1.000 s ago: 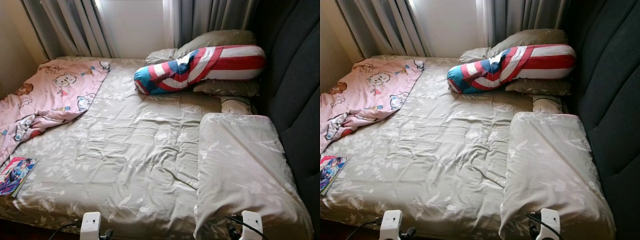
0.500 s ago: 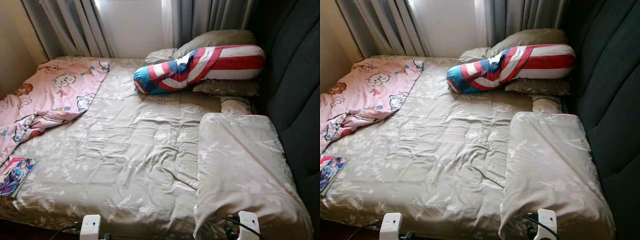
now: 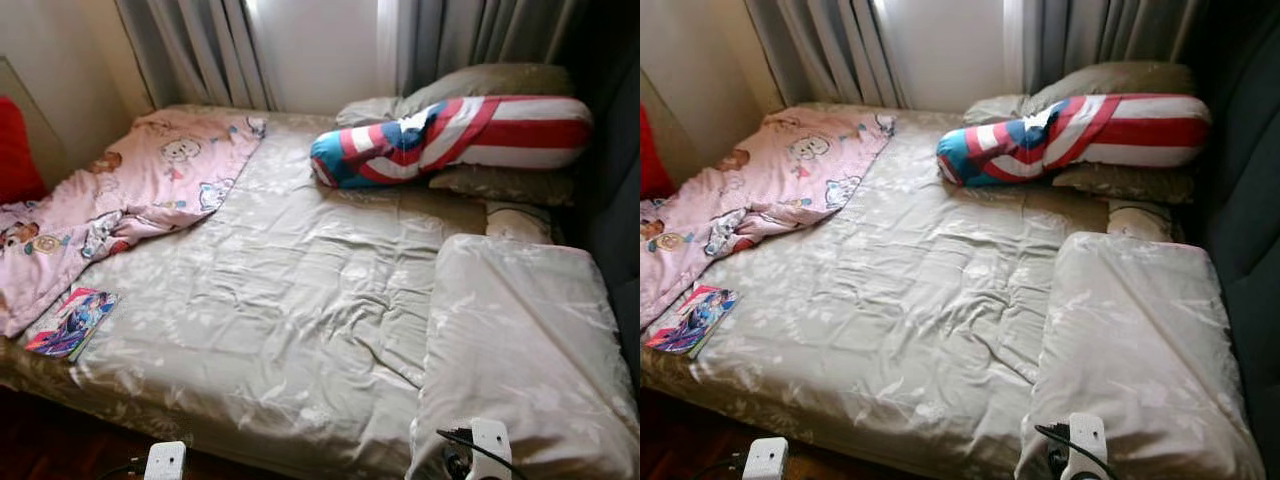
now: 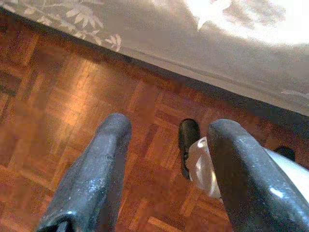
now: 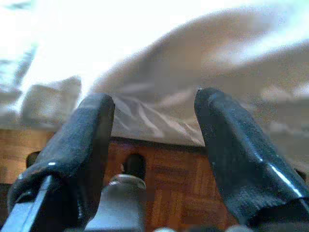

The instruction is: Clean up the room

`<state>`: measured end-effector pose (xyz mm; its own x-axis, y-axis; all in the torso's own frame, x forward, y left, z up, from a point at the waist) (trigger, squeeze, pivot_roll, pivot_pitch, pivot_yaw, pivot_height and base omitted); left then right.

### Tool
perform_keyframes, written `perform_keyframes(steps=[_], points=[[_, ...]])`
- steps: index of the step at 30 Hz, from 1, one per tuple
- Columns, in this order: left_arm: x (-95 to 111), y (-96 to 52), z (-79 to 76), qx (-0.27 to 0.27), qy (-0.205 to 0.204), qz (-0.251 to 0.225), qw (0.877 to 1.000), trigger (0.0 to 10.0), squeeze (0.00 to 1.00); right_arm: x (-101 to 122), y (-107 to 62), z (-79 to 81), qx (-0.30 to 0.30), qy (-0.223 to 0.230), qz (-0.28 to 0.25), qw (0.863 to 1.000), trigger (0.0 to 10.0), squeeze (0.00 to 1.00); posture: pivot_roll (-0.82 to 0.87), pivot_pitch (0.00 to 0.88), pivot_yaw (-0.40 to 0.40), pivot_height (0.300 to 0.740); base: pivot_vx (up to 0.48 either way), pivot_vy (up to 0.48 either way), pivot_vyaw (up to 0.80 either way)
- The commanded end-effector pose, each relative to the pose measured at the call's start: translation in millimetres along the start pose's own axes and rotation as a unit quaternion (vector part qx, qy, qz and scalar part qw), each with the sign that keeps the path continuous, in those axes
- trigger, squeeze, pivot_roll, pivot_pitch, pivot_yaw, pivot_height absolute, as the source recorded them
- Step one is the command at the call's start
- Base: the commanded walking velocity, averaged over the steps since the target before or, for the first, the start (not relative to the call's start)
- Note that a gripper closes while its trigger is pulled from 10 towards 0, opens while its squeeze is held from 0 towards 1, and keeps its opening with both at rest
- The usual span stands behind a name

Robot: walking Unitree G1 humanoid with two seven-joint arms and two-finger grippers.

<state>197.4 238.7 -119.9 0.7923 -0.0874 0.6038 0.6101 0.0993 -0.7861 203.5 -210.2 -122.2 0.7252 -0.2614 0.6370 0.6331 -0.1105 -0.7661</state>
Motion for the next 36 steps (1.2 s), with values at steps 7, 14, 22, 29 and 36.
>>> perform_keyframes(steps=[7,14,22,29,36], points=[[10.1,3.7,-12.8,-0.006,0.001,-0.008,1.000,10.0,0.00,-1.0,0.5,3.4,-0.001,0.010,0.003,1.000,10.0,0.00,-0.04,0.000,0.041,0.740,0.000,0.161,0.00],[17.9,6.0,-18.6,-0.010,0.005,-0.013,1.000,10.0,0.00,-0.9,0.9,4.4,-0.001,0.011,0.005,1.000,10.0,0.00,-0.04,0.000,0.039,0.740,0.000,0.335,0.00],[16.4,5.5,-14.2,-0.008,0.006,-0.011,1.000,10.0,0.00,-1.8,1.0,4.6,-0.004,0.012,0.008,1.000,10.0,0.00,-0.04,0.000,0.035,0.740,0.000,0.391,0.00],[17.8,5.5,-13.2,-0.008,0.004,-0.014,1.000,10.0,0.00,-1.9,1.2,7.2,-0.001,0.014,0.008,1.000,10.0,0.00,-0.04,0.004,0.034,0.740,0.000,0.434,0.00],[18.2,5.5,-13.0,-0.007,0.004,-0.015,1.000,10.0,0.00,-1.6,1.4,8.2,-0.001,0.024,0.007,1.000,10.0,0.00,-0.03,0.007,0.037,0.740,0.000,0.480,0.00]])
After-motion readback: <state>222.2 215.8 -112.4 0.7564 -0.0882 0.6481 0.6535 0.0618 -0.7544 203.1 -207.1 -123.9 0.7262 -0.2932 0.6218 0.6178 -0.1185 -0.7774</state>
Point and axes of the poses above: a point about 5 cm out from each wrist's last joint towards the gripper, its own y axis pointing out of the wrist towards the gripper, its own x axis along the axis of the wrist's last joint, z = x × y, the point moved 5 cm from there along y, pointing out of the wrist towards the gripper, and after that the axes turned 8 degrees about y, right-handed, at the moved point
